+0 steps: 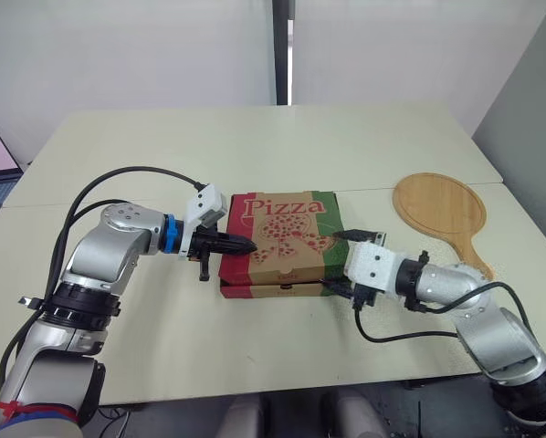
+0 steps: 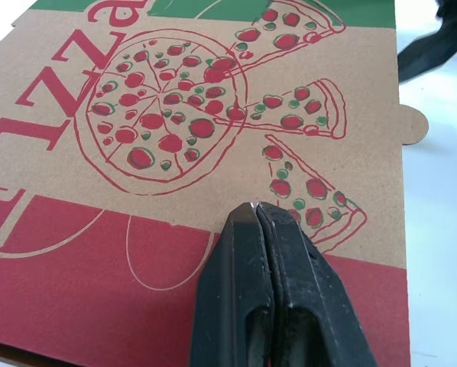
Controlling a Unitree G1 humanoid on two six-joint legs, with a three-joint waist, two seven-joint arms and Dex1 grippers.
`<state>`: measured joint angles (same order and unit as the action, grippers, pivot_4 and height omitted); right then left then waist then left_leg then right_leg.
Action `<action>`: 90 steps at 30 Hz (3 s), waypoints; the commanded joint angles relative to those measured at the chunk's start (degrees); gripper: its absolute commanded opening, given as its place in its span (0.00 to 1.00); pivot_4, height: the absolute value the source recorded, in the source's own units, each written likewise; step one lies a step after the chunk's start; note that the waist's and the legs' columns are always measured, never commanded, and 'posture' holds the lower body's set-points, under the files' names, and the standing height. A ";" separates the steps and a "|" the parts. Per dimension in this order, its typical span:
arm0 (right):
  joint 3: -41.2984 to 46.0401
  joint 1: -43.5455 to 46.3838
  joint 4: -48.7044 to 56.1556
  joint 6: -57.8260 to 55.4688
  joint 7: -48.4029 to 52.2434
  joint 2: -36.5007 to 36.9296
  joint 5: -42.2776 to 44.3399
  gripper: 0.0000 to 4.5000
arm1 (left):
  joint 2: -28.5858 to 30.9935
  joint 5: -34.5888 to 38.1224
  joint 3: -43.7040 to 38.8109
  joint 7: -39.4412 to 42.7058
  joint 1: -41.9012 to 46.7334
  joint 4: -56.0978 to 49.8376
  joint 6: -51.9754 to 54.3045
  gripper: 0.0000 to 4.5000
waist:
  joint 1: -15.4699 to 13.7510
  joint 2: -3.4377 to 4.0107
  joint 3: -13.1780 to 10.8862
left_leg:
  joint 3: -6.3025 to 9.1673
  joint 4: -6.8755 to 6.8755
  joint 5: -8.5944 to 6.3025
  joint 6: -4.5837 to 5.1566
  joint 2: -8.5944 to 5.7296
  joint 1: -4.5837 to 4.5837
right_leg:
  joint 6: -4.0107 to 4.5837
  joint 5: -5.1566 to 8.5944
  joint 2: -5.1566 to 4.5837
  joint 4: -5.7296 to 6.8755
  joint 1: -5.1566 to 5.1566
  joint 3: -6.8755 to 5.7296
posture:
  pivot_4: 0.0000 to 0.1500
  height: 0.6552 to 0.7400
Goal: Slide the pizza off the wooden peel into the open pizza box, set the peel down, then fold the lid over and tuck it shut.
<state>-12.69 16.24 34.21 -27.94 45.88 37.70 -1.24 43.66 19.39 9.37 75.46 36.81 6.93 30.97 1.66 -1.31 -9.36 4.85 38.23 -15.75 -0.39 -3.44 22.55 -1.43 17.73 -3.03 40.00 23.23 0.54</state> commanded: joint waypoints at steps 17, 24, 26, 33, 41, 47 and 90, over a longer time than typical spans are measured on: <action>7.89 -2.81 -3.99 -5.17 2.38 9.66 9.19 0.30 | -0.63 -0.80 -0.56 -0.22 0.78 0.93 -1.26 0.00 | 0.02 0.00 0.00 | -0.05 -0.01 -0.12 0.21 0.01 -0.02 | 0.00 0.00 0.00 0.00 -0.03 0.03 | 1.00 1.00; 4.73 1.37 -6.92 -3.82 3.42 6.19 10.11 0.01 | -0.53 -0.76 -0.84 -0.45 0.32 0.48 -1.18 0.00 | 0.00 0.00 0.00 | -0.04 0.04 -0.11 0.19 0.00 0.00 | 0.00 0.00 -0.01 0.00 -0.02 0.03 | 1.00 1.00; 4.60 1.80 -6.99 -4.44 3.88 5.55 11.26 0.01 | -0.51 -0.75 -0.93 -0.56 0.27 0.49 -1.19 0.00 | 0.00 0.00 0.00 | -0.03 0.04 -0.11 0.19 0.00 -0.01 | 0.00 0.00 -0.01 -0.01 -0.02 0.02 | 1.00 1.00; 5.76 3.28 -6.27 -8.27 3.45 2.66 15.19 0.01 | -0.56 -0.54 -0.99 -0.81 0.15 0.59 -1.26 0.00 | 0.03 0.00 0.00 | -0.01 0.04 -0.11 0.19 0.01 -0.01 | 0.00 0.00 0.00 0.01 -0.02 0.01 | 1.00 1.00; 4.96 1.67 -5.62 -9.88 2.31 2.54 16.00 0.01 | -0.66 -0.47 -0.92 -0.83 0.14 0.73 -1.34 0.00 | 0.11 0.00 0.00 | -0.02 0.01 -0.11 0.20 0.00 -0.01 | 0.00 0.00 0.00 0.01 0.00 0.03 | 1.00 1.00; 2.24 -0.54 -5.41 -6.07 2.26 4.27 12.48 0.01 | -0.62 -0.71 -0.54 -0.99 -0.22 0.13 -1.16 0.00 | 0.10 0.00 0.00 | -0.03 0.01 -0.11 0.20 0.00 -0.01 | 0.00 0.00 0.00 0.01 0.00 0.03 | 1.00 1.00; 4.76 1.30 -1.33 -6.62 -2.88 -1.88 15.40 0.01 | -1.17 4.13 -13.23 -11.96 -11.18 -11.27 2.40 0.00 | 0.02 0.01 0.03 | 0.01 0.01 -0.12 0.20 0.00 -0.01 | 0.00 0.00 -0.01 0.00 0.00 0.03 | 1.00 1.00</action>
<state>-11.17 17.37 30.26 -35.27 43.95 35.84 12.88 42.32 21.49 0.15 65.44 25.84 -1.66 32.78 1.68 -1.30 -9.34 4.87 38.23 -15.86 -0.19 -3.44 22.53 -1.43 17.73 -3.04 40.00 23.23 0.57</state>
